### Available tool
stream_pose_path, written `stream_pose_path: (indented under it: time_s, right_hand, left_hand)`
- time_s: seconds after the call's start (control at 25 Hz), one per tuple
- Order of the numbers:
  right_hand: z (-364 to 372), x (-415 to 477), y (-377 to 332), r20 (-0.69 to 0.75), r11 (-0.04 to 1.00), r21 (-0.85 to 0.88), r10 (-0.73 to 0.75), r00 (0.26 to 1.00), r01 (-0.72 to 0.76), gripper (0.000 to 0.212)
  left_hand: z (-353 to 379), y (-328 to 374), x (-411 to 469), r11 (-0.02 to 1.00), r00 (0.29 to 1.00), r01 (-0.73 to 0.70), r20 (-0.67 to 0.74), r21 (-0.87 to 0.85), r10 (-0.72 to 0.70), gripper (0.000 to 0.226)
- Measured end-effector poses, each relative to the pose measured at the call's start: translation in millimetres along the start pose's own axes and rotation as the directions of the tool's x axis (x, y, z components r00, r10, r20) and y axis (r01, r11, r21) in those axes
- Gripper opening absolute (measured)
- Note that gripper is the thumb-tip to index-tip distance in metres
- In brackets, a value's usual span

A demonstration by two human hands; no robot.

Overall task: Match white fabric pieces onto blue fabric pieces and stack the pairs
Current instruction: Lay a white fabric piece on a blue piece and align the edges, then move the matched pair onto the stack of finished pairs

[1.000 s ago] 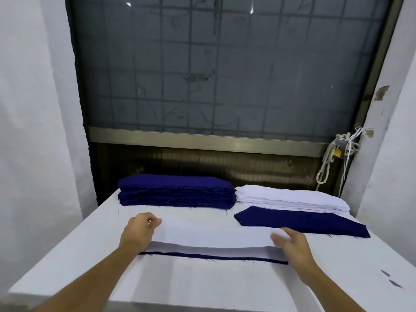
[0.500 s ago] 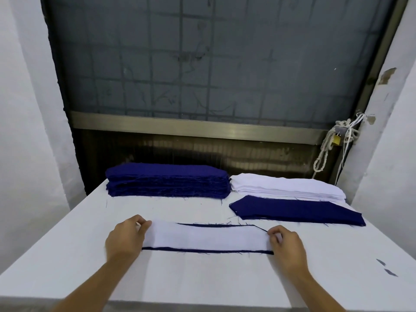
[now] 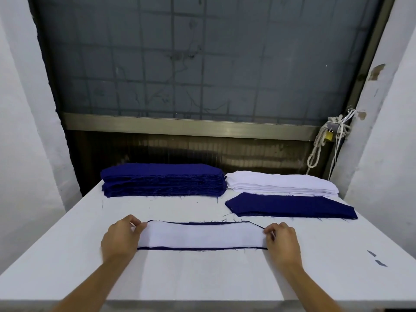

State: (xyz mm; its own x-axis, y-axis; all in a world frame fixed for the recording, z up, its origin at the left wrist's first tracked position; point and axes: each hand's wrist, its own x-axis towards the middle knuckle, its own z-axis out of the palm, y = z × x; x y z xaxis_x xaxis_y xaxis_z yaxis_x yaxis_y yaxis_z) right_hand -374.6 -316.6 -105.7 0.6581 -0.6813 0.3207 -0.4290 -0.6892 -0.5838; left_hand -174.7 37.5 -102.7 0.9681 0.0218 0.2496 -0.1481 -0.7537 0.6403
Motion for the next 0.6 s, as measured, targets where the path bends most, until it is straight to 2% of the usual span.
stream_pose_path:
  time_s: [0.36, 0.52, 0.6]
  right_hand:
    - [0.2, -0.9, -1.0, -0.029, 1.000, -0.001, 0.028, 0.999, -0.028, 0.029]
    - [-1.8, -0.3, -4.5, -0.033, 0.998, 0.027, 0.062, 0.998, -0.061, 0.029]
    - [-3.4, 0.2, -6.0, -0.048, 0.997, 0.032, 0.077, 0.996, -0.075, 0.031]
  left_hand:
    - [0.5, -3.4, 1.3, 0.988, 0.999, 0.037, -0.012, -0.152, -0.040, 0.018]
    - [-2.7, -3.0, 0.7, 0.970, 0.999, 0.005, -0.031, -0.242, -0.013, 0.016]
    - [-4.2, -3.5, -1.3, 0.975, 0.999, -0.008, -0.049, -0.220, -0.003, 0.015]
